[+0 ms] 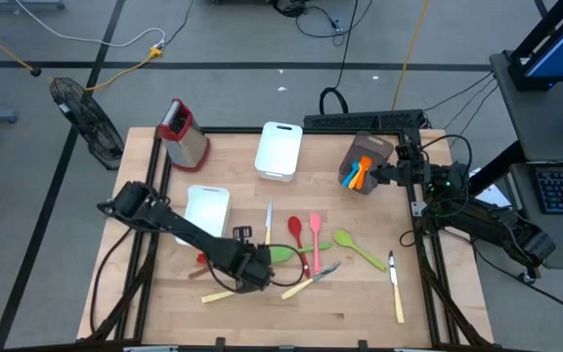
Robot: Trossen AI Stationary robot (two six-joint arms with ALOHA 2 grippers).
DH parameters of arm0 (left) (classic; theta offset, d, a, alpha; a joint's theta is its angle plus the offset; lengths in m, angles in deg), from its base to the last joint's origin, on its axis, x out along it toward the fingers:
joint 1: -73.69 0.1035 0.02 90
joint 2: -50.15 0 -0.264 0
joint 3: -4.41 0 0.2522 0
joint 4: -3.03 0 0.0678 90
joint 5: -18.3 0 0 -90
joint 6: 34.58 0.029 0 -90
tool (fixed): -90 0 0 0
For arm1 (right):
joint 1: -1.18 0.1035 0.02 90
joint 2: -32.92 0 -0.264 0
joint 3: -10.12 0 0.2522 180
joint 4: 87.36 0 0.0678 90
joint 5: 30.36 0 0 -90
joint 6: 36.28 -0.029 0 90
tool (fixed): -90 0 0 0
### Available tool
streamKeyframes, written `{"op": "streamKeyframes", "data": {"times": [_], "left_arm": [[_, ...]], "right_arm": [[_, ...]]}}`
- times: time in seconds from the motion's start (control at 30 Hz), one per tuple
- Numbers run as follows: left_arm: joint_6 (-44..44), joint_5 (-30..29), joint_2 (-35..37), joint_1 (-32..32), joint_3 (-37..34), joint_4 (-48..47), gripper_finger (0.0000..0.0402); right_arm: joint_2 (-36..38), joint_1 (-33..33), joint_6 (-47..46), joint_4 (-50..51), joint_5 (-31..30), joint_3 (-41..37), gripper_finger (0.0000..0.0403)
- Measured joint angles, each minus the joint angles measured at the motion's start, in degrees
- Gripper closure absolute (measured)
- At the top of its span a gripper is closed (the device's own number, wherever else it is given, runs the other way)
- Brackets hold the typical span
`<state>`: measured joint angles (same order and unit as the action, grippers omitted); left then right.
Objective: Pick & Place Kitchen Items
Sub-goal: Put the red spatula into the black bin
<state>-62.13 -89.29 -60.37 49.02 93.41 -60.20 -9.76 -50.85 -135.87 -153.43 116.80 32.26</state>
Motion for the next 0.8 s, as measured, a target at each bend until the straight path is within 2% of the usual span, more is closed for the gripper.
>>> {"op": "streamKeyframes", "data": {"times": [0.2, 0.53, 0.8], "left_arm": [[-0.20, -0.19, 0.00, 0.32, 0.45, -0.19, 0.0374], [1.53, -0.45, 0.00, 2.68, 7.22, -0.39, 0.0387], [3.15, 4.14, 0.08, 5.24, 14.31, -4.64, 0.0387]], "right_arm": [[0.00, 0.02, 0.00, 0.00, -0.02, 0.00, 0.0234], [0.02, 0.00, 0.00, 0.00, -0.04, 0.00, 0.0234], [0.02, 0.01, 0.00, 0.00, -0.02, 0.00, 0.0234]]}}
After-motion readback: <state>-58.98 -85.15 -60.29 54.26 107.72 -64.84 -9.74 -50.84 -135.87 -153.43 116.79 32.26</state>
